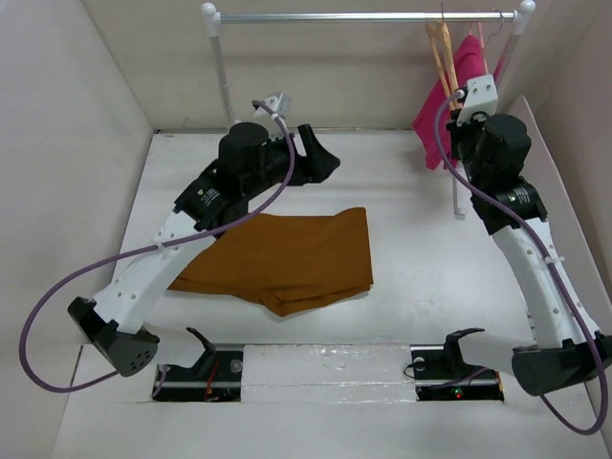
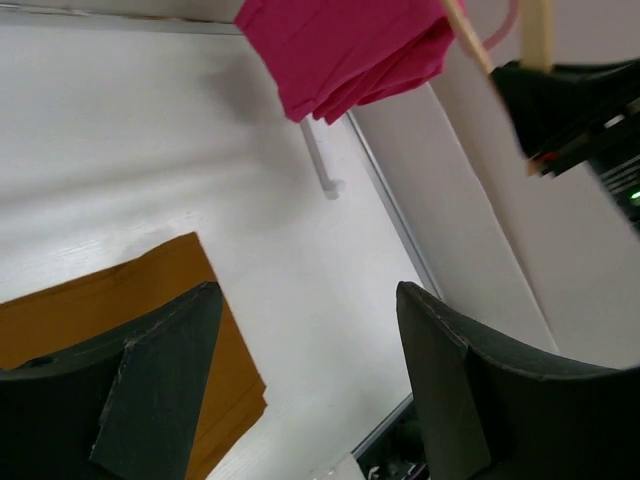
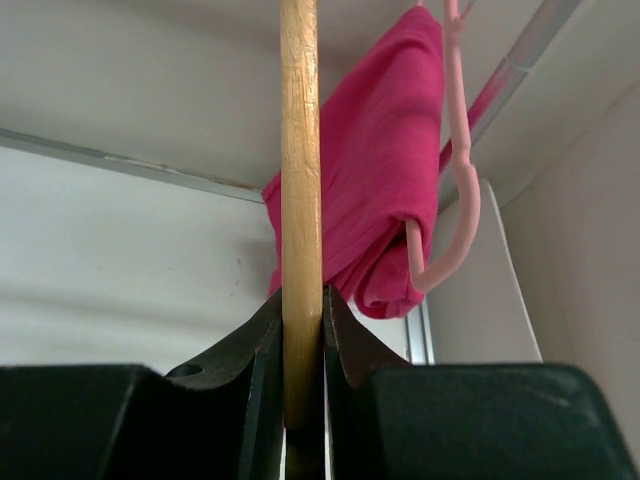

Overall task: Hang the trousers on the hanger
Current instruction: Pick up the hanger from the clothesline.

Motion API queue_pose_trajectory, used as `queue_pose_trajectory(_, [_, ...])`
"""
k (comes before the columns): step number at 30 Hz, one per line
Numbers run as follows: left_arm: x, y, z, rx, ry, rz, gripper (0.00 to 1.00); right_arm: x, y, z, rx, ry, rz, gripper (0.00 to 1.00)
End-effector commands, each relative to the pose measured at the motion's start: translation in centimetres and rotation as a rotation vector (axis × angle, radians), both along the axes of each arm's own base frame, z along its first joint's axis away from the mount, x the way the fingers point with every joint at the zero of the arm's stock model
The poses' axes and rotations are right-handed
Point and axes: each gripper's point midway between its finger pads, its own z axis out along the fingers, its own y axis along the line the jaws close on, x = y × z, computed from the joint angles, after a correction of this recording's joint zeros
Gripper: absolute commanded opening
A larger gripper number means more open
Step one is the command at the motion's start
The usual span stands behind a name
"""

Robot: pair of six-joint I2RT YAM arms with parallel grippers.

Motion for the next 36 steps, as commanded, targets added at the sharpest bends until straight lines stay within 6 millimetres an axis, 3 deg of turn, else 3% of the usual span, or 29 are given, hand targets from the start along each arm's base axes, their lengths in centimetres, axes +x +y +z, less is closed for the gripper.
queue_pose_trajectory(1, [-0.6,-2.0,2.5,-0.037,-0.015,-0.057,0.67,-2.0,-0.4,1.1,-0.003,-0.08,-0.056,0.0])
queue_pose_trajectory(2, [-0.3,-2.6,3.5,-0.064,-0.016,-0.062,0.67,-2.6,0.4,0.6,-0.003,-0.073,-0.041,0.0])
queue_pose_trajectory(5, [0.4,-3.9,4.7,-0.107,-0.02,-0.082,0.69,-4.9,0.3,-1.9,-0.005,-0.039,-0.079,0.0])
queue_pose_trajectory(6, [0.6,-4.3,4.7,-0.122,-0.009,-0.086,0.69,-5.6,1.5,-2.6,-0.006,-0.027,-0.047,0.0])
queue_pose_trajectory(7, [0.4,-4.9,4.9,-0.128,-0.009,-0.098,0.69,-6.1,1.9,-4.5,-0.017,0.015,-0.04,0.0])
queue_pose_trajectory(8, [0.9,-6.0,4.8,-0.124,-0.013,-0.092,0.7,-7.6,2.1,-5.3,-0.014,0.028,-0.042,0.0])
queue_pose_trajectory(10, [1.2,-6.4,4.7,-0.117,-0.016,-0.08,0.7,-8.3,3.0,-6.0,-0.014,0.043,-0.011,0.0])
queue_pose_trajectory(14, [2.7,-8.8,2.8,-0.109,0.022,-0.075,0.7,-10.1,4.7,-8.9,-0.013,0.091,0.056,0.0])
queue_pose_trajectory(21, [6.0,-9.7,-0.1,-0.154,0.067,0.058,0.71,-12.3,7.0,-12.9,-0.019,0.179,0.138,0.0])
queue_pose_trajectory(28, [7.0,-12.1,-2.3,-0.156,0.105,0.053,0.71,-12.9,8.4,-13.8,-0.043,0.212,0.159,0.0])
queue_pose_trajectory(31, [8.1,-12.8,-5.1,-0.091,0.15,0.075,0.7,-13.0,8.8,-13.8,-0.047,0.209,0.166,0.0])
queue_pose_trajectory(36, [8.6,-12.8,-6.4,-0.076,0.174,0.104,0.61,-13.1,9.2,-14.3,-0.091,0.223,0.154,0.0])
